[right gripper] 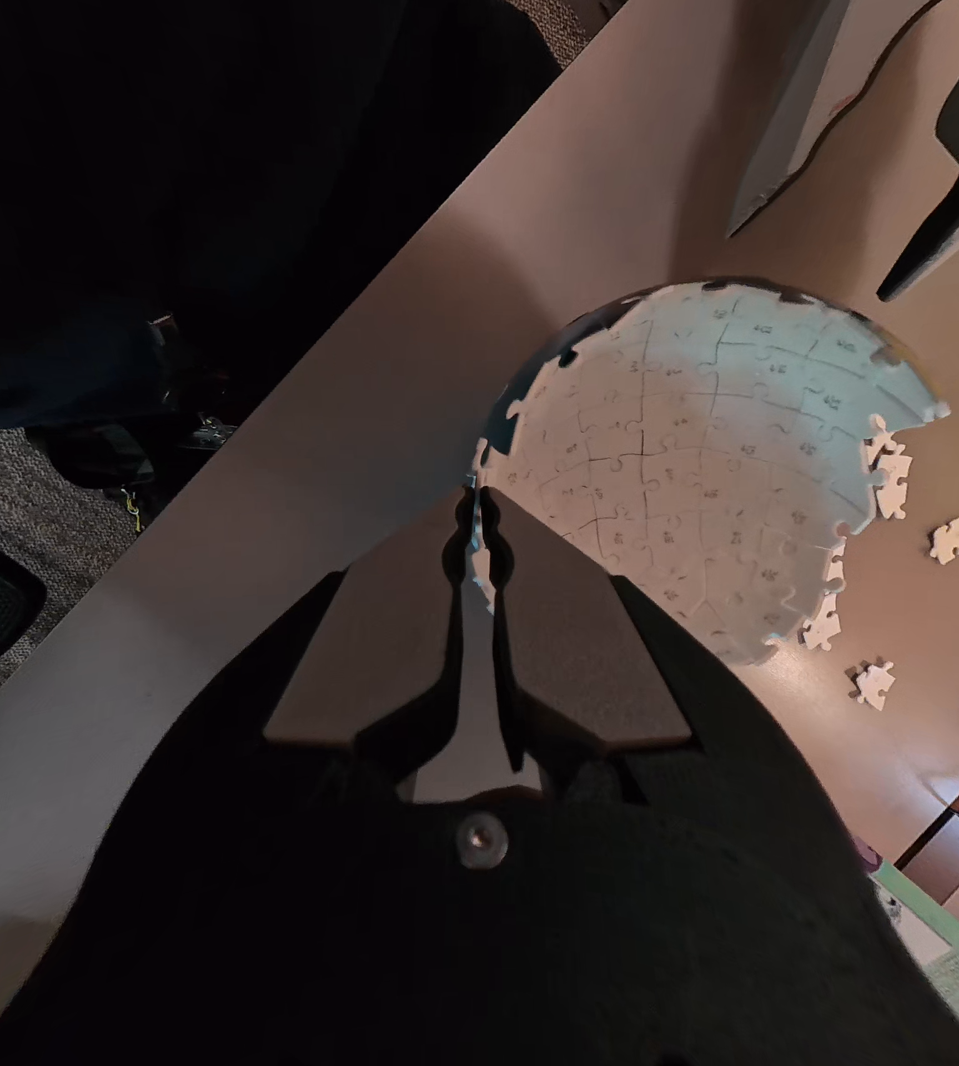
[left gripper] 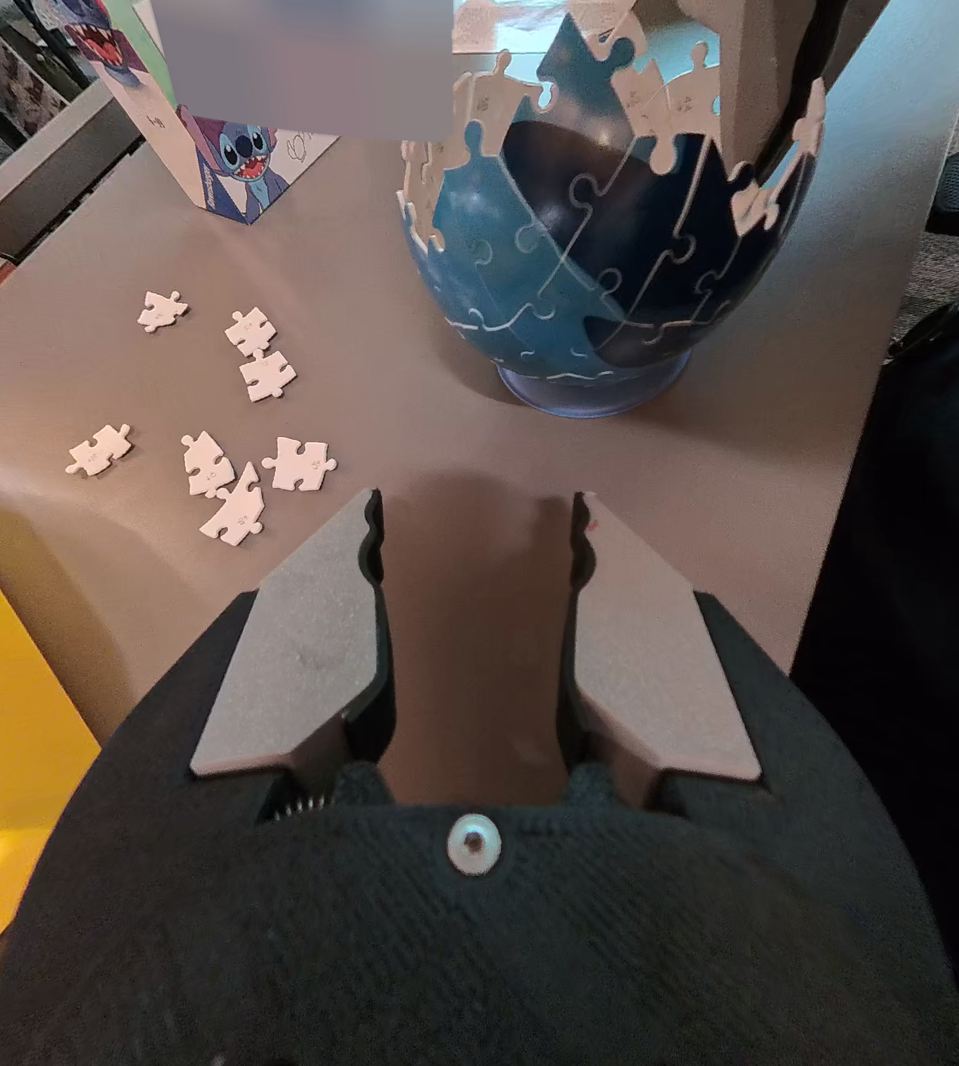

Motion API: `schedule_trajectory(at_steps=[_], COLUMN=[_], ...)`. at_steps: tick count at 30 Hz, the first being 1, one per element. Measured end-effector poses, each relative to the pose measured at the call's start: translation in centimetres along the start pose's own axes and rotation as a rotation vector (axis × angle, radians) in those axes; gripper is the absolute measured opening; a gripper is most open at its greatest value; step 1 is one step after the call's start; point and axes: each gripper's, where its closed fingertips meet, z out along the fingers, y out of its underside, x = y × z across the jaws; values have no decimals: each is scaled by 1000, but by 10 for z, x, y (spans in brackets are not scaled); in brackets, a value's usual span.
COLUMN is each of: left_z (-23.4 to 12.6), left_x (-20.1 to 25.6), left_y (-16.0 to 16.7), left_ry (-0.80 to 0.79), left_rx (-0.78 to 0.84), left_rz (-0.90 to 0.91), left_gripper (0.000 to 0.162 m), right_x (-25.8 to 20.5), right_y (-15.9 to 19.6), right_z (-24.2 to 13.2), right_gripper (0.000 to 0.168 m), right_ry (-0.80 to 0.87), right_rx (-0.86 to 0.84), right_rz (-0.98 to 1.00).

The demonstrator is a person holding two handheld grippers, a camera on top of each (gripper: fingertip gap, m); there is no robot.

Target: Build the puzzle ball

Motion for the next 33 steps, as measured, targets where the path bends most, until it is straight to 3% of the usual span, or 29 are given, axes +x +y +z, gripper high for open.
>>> schedule_trajectory(at_steps=[1,17,33], left_z=[0,2,3], left_x=[0,1,-1], left_y=[1,5,9], left_ry=[0,-6,-8], left_rx=[-4,-19,-21], left_rz=[0,-3,-13], left_gripper=[64,64,65], right_x=[0,-4,-3], right_y=[0,6,6], right_z=[0,-3,-4], right_gripper=[0,0,0], right_ry=[-2,-53,-87], right_rx=[-7,-72,-16], right_rz=[-6,-64,-150])
